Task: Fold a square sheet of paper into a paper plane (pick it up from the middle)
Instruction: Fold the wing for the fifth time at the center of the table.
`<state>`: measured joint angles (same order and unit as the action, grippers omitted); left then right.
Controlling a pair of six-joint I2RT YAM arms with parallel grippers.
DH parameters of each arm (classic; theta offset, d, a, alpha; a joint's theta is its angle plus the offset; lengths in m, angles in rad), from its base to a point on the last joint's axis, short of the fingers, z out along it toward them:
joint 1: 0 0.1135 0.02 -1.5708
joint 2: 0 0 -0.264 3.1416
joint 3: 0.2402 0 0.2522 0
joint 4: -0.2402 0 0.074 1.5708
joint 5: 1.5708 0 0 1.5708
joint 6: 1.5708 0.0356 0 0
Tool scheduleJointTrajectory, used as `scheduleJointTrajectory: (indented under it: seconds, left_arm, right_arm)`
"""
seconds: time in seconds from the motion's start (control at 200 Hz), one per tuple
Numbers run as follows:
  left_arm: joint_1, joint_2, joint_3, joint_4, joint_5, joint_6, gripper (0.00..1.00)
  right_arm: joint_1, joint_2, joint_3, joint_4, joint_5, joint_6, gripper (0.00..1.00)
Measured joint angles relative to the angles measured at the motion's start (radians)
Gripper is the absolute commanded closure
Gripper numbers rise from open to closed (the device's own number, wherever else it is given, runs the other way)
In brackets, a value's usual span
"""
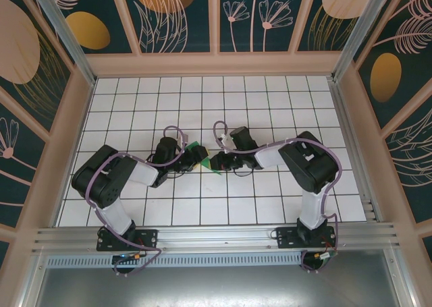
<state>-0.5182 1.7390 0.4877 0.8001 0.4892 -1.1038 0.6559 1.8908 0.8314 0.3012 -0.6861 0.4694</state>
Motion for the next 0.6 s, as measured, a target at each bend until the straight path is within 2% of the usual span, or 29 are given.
scheduleJointTrajectory:
  seconds: [0.245,0.435,0.6]
  left_arm:
    - [0.0,0.0,0.001,-0.003,0.0,0.0,0.38]
    - [0.0,0.001,0.018,-0.042,-0.003,0.0,0.41]
    - [0.0,0.001,0.04,-0.092,-0.005,0.0,0.44]
  right_arm:
    - [-0.007,-0.014,0.002,-0.057,-0.004,-0.019,0.86]
    - [-0.007,-0.014,0.003,-0.069,-0.004,-0.026,0.92]
    - [-0.008,-0.007,0.007,-0.074,-0.012,-0.026,0.92]
